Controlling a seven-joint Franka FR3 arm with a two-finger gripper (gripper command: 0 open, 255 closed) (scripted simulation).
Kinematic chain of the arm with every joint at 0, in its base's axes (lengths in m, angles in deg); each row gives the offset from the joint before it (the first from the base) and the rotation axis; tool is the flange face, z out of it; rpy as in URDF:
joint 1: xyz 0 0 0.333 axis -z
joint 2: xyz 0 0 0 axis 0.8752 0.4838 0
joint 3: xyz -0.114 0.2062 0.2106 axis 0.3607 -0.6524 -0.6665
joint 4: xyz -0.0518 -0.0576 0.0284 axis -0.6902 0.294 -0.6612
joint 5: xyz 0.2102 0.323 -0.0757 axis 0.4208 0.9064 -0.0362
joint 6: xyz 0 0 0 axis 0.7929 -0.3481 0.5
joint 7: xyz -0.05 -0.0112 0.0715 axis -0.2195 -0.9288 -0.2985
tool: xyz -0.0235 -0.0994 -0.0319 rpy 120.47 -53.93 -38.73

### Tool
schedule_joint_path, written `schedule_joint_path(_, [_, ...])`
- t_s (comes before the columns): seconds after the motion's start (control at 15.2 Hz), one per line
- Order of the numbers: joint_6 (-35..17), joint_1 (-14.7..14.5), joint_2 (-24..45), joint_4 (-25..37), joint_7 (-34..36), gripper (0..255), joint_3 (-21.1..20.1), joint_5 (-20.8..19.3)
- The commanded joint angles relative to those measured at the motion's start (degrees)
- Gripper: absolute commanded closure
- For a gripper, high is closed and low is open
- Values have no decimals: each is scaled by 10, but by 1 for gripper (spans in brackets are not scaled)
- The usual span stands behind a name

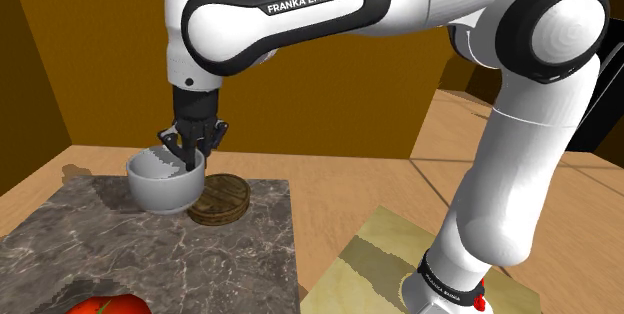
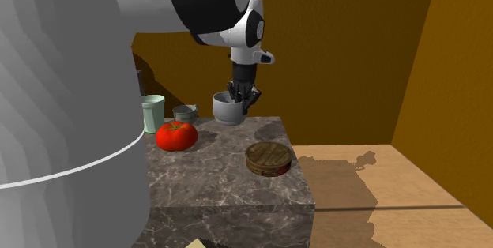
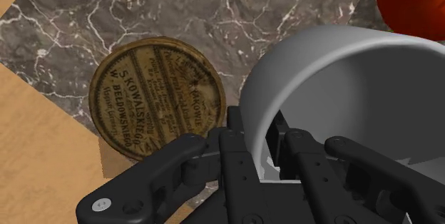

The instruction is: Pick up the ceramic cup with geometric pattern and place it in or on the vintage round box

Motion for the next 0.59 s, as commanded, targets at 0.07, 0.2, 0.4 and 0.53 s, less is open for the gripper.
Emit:
schedule_joint_path(0.07, [6, 25, -17, -12, -46, 255, 18, 11])
schedule_joint_path(0.2, [11, 39, -25, -16, -75, 255, 30, 16])
schedule_joint_path(0.4, [19, 61, -31, -17, -117, 255, 49, 21])
schedule_joint_path(0.53, [25, 75, -33, -15, -144, 255, 62, 22])
